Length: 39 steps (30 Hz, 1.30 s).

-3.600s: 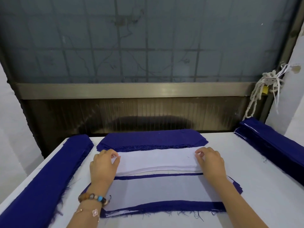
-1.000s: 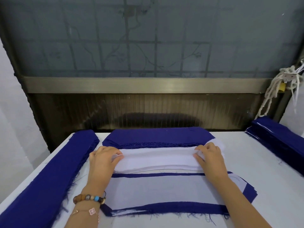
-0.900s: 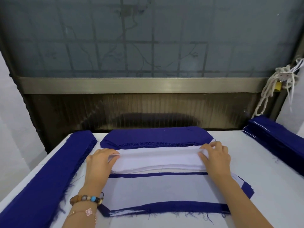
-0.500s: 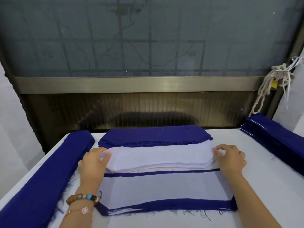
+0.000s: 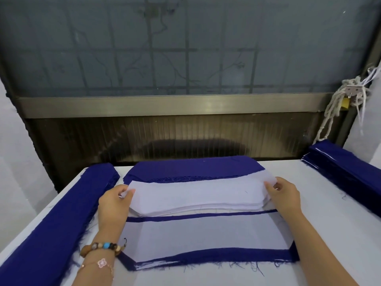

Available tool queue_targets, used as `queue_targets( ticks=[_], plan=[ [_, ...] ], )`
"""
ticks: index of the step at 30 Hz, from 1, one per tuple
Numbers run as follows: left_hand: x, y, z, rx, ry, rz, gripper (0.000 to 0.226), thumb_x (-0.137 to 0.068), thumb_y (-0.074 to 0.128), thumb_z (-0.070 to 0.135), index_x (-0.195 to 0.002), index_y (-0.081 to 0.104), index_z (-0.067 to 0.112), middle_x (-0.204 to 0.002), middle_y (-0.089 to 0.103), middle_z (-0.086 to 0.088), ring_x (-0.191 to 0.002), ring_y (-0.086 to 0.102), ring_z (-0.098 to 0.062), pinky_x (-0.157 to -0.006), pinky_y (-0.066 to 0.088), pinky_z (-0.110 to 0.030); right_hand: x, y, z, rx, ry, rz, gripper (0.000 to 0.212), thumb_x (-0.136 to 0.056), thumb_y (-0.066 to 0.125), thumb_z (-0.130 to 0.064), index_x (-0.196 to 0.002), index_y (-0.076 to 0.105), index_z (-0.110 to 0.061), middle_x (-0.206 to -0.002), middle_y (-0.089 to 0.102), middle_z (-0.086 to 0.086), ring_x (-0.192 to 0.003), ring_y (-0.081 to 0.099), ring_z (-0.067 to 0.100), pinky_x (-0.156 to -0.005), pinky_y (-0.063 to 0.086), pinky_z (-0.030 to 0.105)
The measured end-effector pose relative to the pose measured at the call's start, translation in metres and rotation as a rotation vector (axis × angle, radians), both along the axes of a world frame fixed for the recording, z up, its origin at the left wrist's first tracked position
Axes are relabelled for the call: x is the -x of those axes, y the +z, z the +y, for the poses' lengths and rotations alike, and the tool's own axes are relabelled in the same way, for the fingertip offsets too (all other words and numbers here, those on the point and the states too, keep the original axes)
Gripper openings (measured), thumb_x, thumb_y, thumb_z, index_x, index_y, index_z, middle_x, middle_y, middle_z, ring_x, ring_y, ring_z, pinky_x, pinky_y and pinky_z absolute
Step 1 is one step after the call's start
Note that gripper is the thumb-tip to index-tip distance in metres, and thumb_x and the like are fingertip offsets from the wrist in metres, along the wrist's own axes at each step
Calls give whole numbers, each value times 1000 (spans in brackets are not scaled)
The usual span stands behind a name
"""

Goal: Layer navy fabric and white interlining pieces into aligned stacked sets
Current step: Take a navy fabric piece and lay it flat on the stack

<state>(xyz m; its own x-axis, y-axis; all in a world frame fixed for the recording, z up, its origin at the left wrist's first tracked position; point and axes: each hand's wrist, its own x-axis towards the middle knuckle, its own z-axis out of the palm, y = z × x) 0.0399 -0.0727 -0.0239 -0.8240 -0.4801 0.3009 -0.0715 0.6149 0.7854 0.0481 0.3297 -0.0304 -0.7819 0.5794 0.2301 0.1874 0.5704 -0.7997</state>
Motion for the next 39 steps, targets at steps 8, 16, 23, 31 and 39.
queue_targets(
  ticks=[8,16,23,31,39],
  plan=[
    [0,0,-1,10,-7,18,21,-93,61,24,-108,68,10,-103,67,-13,-87,56,-22,-71,43,-32,4,-2,2,106,-32,85,36,-95,56,-26,-124,57,-5,-114,65,14,-89,51,19,-84,42,32],
    [0,13,-4,-95,-23,64,24,-91,64,18,-112,67,6,-104,67,-12,-90,56,-20,-76,47,-34,0,0,8,135,-124,127,33,-95,57,-25,-125,57,-11,-77,53,-4,-65,45,9,-53,34,17],
    [-18,23,-6,-254,-71,-65,4,-90,65,13,-92,62,14,-87,63,-2,-80,57,-16,-70,42,-28,-35,-1,13,94,-88,51,26,-94,58,-27,-117,58,-14,-71,57,-7,-64,53,8,-50,34,17],
    [-55,17,-21,-291,-187,-137,11,-88,66,11,-78,69,11,-68,68,-9,-66,63,-20,-57,46,-25,-80,-5,20,17,-9,-30,10,-93,56,-25,-102,56,-20,-77,63,-2,-70,56,16,-63,42,32],
    [-83,1,-21,-59,-315,-126,13,-88,65,8,-76,65,12,-60,65,-6,-62,63,-23,-61,47,-32,-101,-14,16,-61,26,-66,4,-93,54,-21,-96,57,-20,-75,63,2,-71,57,20,-66,43,31]
  ],
)
